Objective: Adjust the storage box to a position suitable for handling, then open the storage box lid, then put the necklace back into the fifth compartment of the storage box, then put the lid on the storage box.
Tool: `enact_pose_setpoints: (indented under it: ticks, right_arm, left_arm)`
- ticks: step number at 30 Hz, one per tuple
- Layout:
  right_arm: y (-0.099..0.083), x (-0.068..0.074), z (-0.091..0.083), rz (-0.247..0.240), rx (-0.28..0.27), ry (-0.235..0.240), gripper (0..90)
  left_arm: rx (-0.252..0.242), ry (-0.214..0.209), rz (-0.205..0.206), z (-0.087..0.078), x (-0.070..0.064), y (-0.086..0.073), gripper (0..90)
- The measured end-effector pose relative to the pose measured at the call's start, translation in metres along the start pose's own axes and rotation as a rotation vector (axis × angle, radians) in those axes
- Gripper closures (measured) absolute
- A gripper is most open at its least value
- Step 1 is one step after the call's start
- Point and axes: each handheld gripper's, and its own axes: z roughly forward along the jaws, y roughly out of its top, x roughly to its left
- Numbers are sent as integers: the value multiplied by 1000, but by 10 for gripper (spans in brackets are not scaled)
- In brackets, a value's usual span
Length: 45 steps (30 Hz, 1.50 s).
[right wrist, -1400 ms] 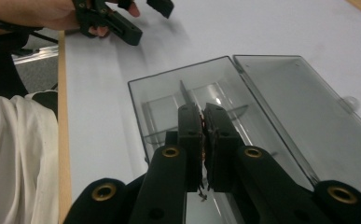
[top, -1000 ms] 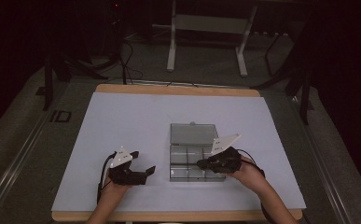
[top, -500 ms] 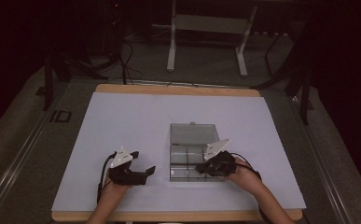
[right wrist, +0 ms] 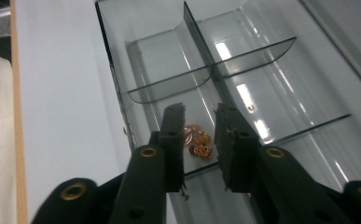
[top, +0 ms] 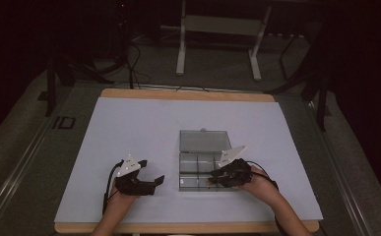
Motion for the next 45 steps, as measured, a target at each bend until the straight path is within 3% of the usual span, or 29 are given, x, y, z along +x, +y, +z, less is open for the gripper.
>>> enact_pose_setpoints:
  ticks: [4, 10, 12, 17, 18, 21, 23, 27, 30, 33, 40, 43, 45]
  right_arm:
    - [-2, -2, -11, 12, -29, 3, 587]
    - [-7, -2, -22, 31, -58, -30, 487]
    - [-12, -2, -30, 40, -86, -50, 411]
    - [-18, -4, -37, 77, -116, -70, 363]
    - [-23, -7, -43, 111, -153, -79, 298]
    - [-28, -10, -50, 115, -185, -79, 196]
    - [-31, -11, -54, 127, -204, -83, 192]
    - [-37, -16, -60, 156, -250, -122, 169]
    - [-41, -18, -63, 149, -274, -209, 169]
    - [-47, -23, -66, 170, -288, -268, 169]
    - [-58, -32, -70, 201, -299, -303, 169]
    - [-59, -34, -69, 205, -295, -309, 169]
    - [-59, -36, -68, 207, -297, -313, 169]
  left_arm:
    - [2, -24, 18, 1, -2, 0, 93]
    - [29, -30, 35, 5, -5, 2, 93]
    - [43, -33, 52, 5, -7, 4, 93]
    - [34, -61, 42, 3, -10, 9, 93]
    - [29, -53, 44, 3, -10, 10, 93]
    - [40, -70, 14, 2, -12, 16, 93]
    - [57, -95, -2, 3, -14, 21, 93]
    - [78, -100, -1, 7, -15, 33, 67]
    - [100, -129, -16, 15, -14, 44, 24]
    - [111, -139, -4, 24, -15, 52, 23]
    - [113, -140, 4, 37, -18, 65, 24]
    - [111, -121, 12, 42, -17, 71, 24]
    - [109, -112, -4, 45, -14, 75, 24]
